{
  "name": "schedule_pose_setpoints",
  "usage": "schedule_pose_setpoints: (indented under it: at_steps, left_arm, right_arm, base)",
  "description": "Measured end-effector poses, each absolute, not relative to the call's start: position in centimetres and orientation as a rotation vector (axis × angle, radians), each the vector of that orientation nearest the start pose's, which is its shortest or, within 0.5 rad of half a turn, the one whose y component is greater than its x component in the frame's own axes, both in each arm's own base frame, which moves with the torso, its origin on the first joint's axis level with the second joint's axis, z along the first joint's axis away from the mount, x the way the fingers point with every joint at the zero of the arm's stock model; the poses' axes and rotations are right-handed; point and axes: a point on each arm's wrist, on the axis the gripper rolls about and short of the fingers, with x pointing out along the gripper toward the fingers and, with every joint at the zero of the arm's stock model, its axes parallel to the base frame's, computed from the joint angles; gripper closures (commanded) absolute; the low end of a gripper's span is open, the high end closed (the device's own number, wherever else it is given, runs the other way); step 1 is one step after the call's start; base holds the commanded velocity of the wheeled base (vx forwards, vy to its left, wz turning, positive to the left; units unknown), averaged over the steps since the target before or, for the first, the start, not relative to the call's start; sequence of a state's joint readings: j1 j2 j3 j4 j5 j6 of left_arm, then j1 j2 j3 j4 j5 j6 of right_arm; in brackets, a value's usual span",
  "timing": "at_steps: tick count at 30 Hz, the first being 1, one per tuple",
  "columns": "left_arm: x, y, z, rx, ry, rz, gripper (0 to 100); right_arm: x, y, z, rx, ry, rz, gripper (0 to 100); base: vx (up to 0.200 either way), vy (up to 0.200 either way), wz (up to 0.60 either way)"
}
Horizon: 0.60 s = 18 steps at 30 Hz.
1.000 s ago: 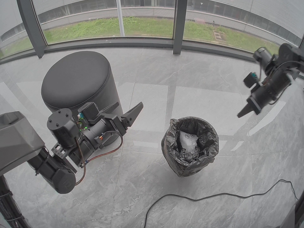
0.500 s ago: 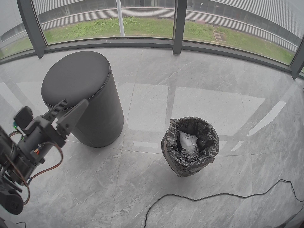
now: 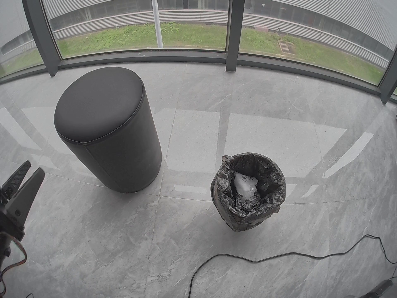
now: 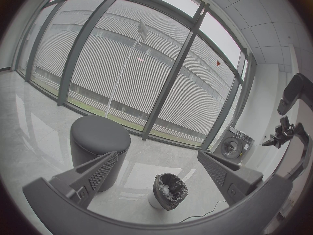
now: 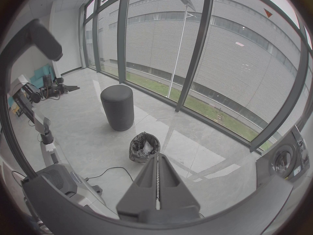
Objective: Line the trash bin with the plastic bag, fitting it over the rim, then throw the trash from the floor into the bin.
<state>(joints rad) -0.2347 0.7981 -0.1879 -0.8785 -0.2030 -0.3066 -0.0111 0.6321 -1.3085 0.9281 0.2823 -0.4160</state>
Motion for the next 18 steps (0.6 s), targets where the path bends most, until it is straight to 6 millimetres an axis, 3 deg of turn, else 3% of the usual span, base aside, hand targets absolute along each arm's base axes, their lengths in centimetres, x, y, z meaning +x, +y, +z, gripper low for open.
schedule_pose_setpoints:
  at_steps: [8, 18]
  left_arm:
    - [3.6, -1.0, 18.3, -0.298, -0.178, -0.376, 0]
    - [0.3, -0.1, 13.5, -0.183, -0.092, -0.120, 0]
  right_arm:
    - [-5.0, 0.5, 25.6, -0.344, 0.126, 0.242, 100]
    - [-3.1, 0.4, 16.6, -0.267, 0.050, 0.163, 100]
  base:
    - [0.000, 0.000, 0.00]
    - [0.000, 0.000, 0.00]
